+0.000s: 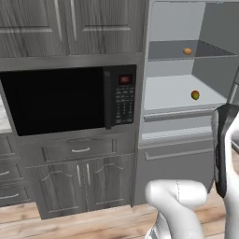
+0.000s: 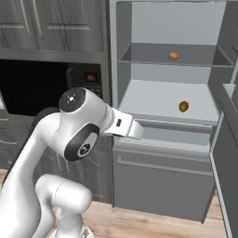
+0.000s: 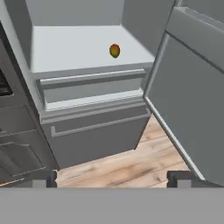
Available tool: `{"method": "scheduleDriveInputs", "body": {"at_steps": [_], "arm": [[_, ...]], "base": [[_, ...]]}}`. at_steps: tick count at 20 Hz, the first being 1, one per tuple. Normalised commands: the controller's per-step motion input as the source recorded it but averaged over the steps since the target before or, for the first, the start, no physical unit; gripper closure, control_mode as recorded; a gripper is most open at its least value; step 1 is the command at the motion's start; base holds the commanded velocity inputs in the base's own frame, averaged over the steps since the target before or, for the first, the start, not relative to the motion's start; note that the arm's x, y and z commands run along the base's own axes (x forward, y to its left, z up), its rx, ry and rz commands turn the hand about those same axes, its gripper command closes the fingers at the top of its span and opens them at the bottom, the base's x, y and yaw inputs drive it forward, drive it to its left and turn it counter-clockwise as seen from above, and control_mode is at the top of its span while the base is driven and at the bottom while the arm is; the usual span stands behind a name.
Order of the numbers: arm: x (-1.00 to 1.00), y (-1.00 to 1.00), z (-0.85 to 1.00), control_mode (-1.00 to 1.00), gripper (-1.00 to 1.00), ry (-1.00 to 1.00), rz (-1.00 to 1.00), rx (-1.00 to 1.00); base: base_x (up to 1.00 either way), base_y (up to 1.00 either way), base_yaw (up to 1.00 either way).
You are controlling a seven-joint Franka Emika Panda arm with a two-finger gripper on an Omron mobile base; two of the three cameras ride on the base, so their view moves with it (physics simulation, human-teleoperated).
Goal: Retrieve the tangerine and mango from the fridge and place them into the bowl on the dining table.
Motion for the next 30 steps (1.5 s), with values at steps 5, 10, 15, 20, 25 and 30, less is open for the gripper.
{"method": "scheduleDriveInputs", "body": {"at_steps": [5, 10, 15, 20, 25, 30], "arm": [[0.07, 0.76, -0.05, -1.0, -1.0, -0.1, 0.25, 0.2], [-0.02, 0.61, -0.13, -1.0, -1.0, -0.08, 0.34, 0.17], [0.0, 0.69, -0.09, -1.0, -1.0, -0.03, 0.08, 0.0], [0.1, 0.41, -0.04, -1.0, -1.0, 0.0, -0.23, -0.06], [0.0, 0.03, 0.0, -1.0, -1.0, 0.0, -0.19, 0.0], [0.0, 0.0, 0.0, -1.0, -1.0, 0.0, -0.14, 0.0]], "base": [[0.0, 0.0, 0.0], [0.0, 0.0, 0.0], [0.0, 0.0, 0.0], [0.0, 0.0, 0.0], [0.0, 0.0, 0.0], [0.0, 0.0, 0.0]]}}
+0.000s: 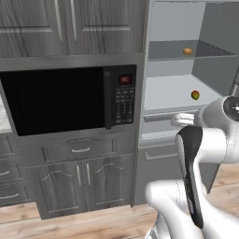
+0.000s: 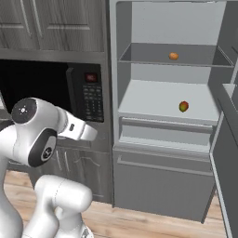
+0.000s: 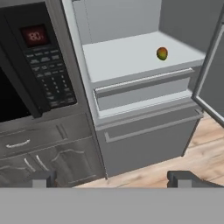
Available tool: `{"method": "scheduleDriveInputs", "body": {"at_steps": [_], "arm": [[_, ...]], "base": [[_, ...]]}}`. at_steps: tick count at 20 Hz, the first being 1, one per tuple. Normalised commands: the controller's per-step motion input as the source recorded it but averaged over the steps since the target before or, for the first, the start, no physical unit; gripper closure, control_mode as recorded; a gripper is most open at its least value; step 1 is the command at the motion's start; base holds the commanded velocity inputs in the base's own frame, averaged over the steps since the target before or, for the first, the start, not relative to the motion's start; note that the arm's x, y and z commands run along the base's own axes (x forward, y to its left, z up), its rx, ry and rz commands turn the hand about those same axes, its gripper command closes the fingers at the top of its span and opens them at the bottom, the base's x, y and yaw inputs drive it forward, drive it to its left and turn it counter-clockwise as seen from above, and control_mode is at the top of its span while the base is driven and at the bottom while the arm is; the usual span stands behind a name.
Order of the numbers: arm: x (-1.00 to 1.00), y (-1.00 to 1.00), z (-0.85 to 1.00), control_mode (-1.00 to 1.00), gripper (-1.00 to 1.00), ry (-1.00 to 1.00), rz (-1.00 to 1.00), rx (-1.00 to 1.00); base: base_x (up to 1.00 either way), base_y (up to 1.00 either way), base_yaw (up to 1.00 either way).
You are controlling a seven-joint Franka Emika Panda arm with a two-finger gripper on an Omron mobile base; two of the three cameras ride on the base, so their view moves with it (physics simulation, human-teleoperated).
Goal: Retrieve the tangerine and mango from the fridge and place them into the bowl on the dining table.
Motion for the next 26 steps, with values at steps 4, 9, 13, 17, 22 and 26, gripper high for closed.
{"method": "scheduleDriveInputs", "body": {"at_steps": [4, 9, 13, 17, 22, 26], "arm": [[0.0, 0.0, 0.0, -1.0, -1.0, -0.01, -0.15, 0.0], [-0.01, 0.0, -0.04, 1.0, -1.0, -0.03, -0.03, 0.0], [0.0, 0.0, 0.0, 1.0, -1.0, 0.0, 0.0, 0.0], [0.0, 0.0, 0.0, 1.0, -1.0, 0.0, 0.0, 0.0], [0.0, 0.0, 0.0, 1.0, -1.0, 0.0, 0.0, 0.0], [0.0, 0.0, 0.0, 1.0, -1.0, 0.0, 0.0, 0.0]], "base": [[0.0, 0.0, 0.0], [0.0, 0.0, 0.0], [0.0, -0.01, 0.0], [-0.03, -0.2, 0.03], [0.0, -0.56, 0.0], [-0.03, -0.77, 0.0]]}}
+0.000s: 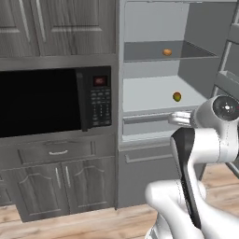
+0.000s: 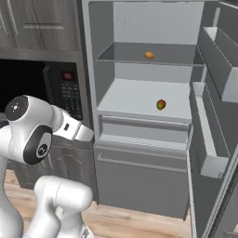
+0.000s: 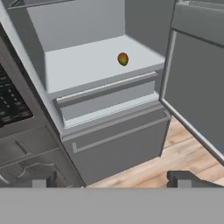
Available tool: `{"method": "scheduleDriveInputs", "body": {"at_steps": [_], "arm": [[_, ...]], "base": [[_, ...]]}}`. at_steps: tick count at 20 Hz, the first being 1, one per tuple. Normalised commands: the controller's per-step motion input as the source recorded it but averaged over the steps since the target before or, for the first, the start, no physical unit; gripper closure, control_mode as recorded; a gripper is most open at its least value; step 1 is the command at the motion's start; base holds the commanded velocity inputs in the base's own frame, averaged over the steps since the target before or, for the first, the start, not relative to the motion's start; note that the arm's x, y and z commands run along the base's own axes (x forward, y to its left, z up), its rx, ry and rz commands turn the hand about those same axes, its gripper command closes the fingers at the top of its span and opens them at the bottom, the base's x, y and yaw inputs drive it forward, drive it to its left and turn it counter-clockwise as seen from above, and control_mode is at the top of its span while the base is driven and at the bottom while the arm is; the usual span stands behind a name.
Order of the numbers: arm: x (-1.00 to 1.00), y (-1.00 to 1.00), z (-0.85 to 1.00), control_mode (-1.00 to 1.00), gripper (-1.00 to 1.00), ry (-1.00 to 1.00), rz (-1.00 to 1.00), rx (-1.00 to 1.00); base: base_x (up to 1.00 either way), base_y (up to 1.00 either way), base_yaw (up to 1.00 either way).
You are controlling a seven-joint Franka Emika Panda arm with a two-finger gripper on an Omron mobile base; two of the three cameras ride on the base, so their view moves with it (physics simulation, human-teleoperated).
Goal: Retrieve the tangerine and mango from the fridge and place them into the bowl on the dining table.
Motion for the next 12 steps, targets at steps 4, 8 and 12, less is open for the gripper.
{"method": "scheduleDriveInputs", "body": {"at_steps": [4, 8, 12], "arm": [[0.0, 0.0, 0.0, 1.0, -1.0, 0.0, 0.0, 0.0], [0.0, 0.0, 0.0, 1.0, -1.0, 0.0, 0.0, 0.0], [0.0, 0.0, 0.0, 1.0, -1.0, 0.0, 0.0, 0.0]], "base": [[0.01, -0.32, 0.0], [0.13, -0.16, 0.0], [0.6, -0.1, 0.02]]}}
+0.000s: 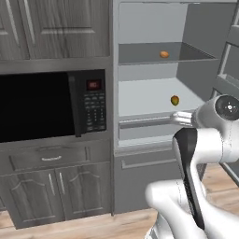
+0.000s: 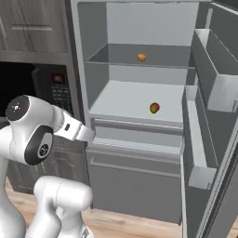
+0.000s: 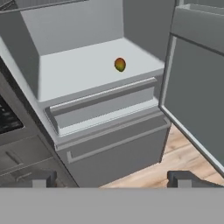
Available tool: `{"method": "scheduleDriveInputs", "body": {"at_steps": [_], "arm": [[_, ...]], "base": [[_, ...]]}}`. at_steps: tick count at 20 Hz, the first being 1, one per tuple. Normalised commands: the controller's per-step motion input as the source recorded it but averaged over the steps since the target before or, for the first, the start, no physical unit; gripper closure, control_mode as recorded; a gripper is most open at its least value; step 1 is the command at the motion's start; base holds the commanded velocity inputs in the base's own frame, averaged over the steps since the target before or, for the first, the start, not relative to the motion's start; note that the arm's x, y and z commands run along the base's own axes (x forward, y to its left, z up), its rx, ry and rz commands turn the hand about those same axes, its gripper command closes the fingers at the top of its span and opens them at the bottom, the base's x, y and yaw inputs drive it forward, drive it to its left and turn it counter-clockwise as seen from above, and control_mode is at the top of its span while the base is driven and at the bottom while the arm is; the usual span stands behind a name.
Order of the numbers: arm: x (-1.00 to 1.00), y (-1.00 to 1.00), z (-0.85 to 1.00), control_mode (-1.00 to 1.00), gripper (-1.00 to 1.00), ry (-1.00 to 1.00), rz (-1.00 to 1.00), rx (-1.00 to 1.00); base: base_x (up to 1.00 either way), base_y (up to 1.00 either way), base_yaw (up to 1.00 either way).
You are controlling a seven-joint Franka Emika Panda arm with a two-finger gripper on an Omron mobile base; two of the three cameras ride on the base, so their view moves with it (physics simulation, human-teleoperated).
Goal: Retrieve the tangerine and mango from the fridge and place them into the bowl on the dining table.
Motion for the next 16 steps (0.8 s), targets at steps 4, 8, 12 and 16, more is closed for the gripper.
{"method": "scheduleDriveInputs", "body": {"at_steps": [4, 8, 12, 16], "arm": [[0.0, 0.0, 0.0, 1.0, -1.0, 0.0, 0.0, 0.0], [0.0, 0.0, 0.0, 1.0, -1.0, 0.0, 0.0, 0.0], [0.0, 0.0, 0.0, 1.0, -1.0, 0.0, 0.0, 0.0], [0.0, 0.0, 0.0, 1.0, -1.0, 0.0, 0.0, 0.0]], "base": [[0.69, -0.58, 0.0], [0.67, -0.67, 0.0], [0.74, -0.38, 0.01], [0.93, 0.0, 0.02]]}}
